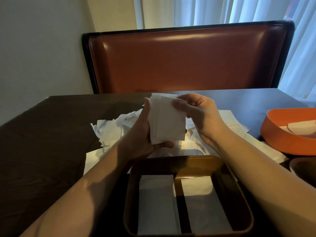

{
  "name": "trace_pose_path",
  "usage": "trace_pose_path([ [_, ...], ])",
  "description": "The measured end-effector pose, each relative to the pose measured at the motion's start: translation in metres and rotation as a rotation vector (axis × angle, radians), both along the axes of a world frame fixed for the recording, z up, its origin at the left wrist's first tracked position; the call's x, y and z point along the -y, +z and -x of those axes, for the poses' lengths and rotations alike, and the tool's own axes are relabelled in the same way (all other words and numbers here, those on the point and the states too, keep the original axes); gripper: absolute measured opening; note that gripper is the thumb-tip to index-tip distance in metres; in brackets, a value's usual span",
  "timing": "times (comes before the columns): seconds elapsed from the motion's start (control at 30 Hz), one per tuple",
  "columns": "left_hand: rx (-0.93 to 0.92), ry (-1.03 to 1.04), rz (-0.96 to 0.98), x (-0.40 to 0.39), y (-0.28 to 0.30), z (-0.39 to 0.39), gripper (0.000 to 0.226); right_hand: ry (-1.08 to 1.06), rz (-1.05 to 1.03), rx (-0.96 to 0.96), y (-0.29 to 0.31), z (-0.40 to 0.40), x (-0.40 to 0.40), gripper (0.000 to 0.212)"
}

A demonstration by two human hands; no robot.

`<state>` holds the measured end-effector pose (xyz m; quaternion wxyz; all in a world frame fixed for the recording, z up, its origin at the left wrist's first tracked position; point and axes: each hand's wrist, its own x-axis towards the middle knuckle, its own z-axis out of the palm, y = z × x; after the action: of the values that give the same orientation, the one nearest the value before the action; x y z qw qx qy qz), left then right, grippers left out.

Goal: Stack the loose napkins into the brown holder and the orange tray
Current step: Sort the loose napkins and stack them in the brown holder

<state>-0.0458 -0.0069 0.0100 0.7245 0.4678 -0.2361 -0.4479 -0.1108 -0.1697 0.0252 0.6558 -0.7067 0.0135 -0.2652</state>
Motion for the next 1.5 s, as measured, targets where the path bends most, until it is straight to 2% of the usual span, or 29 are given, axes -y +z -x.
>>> trace_pose_path([
  [0.13,0.047,-0.018,-0.01,-0.002,-0.001,-0.001,0.08,-0.005,0.004,0.041,0.006,0.002,0.002,0.019],
  [0.23,0.008,-0.056,-0.022,-0.002,-0.001,-0.002,0.1,-0.034,0.095,0.022,0.007,-0.001,0.0,0.013],
  [0.3,0.0,-0.026,-0.017,0.0,-0.001,-0.001,0.087,-0.043,0.129,0.0,0.006,-0.003,-0.003,0.013],
  [0.4,0.024,0.082,0.028,-0.001,0.0,0.004,0.045,0.001,0.065,-0.025,0.006,-0.006,-0.006,0.045],
  [0.47,0.032,0.18,0.1,-0.002,0.003,0.004,0.038,0.016,0.058,-0.062,0.007,-0.009,-0.005,0.065],
  [0.53,0.08,0.328,0.148,-0.001,0.009,0.006,0.038,0.015,0.1,-0.071,0.005,-0.009,-0.006,0.071],
  [0.63,0.257,0.502,0.099,0.001,0.011,0.006,0.025,0.076,0.088,-0.079,0.003,-0.01,-0.006,0.06],
  [0.7,0.325,0.546,0.07,0.003,0.01,0.008,0.013,0.205,0.066,-0.115,0.003,-0.008,-0.006,0.044],
  [0.77,0.348,0.57,0.058,0.004,0.01,0.01,0.014,0.288,0.124,-0.167,0.001,-0.006,-0.007,0.026],
  [0.83,0.371,0.595,0.069,0.004,0.01,0.01,0.013,0.25,0.243,-0.15,-0.001,-0.005,-0.009,0.014],
  [0.9,0.414,0.624,0.138,0.003,0.009,0.007,0.011,0.124,0.353,-0.055,0.0,-0.004,-0.008,0.007],
  [1.0,0.546,0.765,0.165,-0.005,0.004,-0.007,0.021,-0.003,0.466,0.084,0.001,-0.007,0.0,0.015],
  [1.1,0.794,0.89,-0.003,-0.01,-0.006,-0.019,0.026,-0.072,0.523,0.081,-0.011,-0.014,0.003,0.021],
  [1.17,0.864,0.98,-0.126,-0.009,-0.011,-0.023,0.029,-0.092,0.566,0.019,-0.02,-0.021,0.005,0.022],
  [1.27,0.796,0.973,-0.217,-0.006,-0.012,-0.024,0.035,-0.036,0.573,-0.052,-0.026,-0.025,0.007,0.033],
  [1.37,0.722,0.867,-0.19,-0.003,-0.011,-0.021,0.036,-0.007,0.552,-0.018,-0.03,-0.026,0.002,0.028],
  [1.5,0.767,0.831,-0.126,-0.004,-0.006,-0.01,0.029,-0.029,0.429,0.051,-0.025,-0.024,-0.001,0.022],
])
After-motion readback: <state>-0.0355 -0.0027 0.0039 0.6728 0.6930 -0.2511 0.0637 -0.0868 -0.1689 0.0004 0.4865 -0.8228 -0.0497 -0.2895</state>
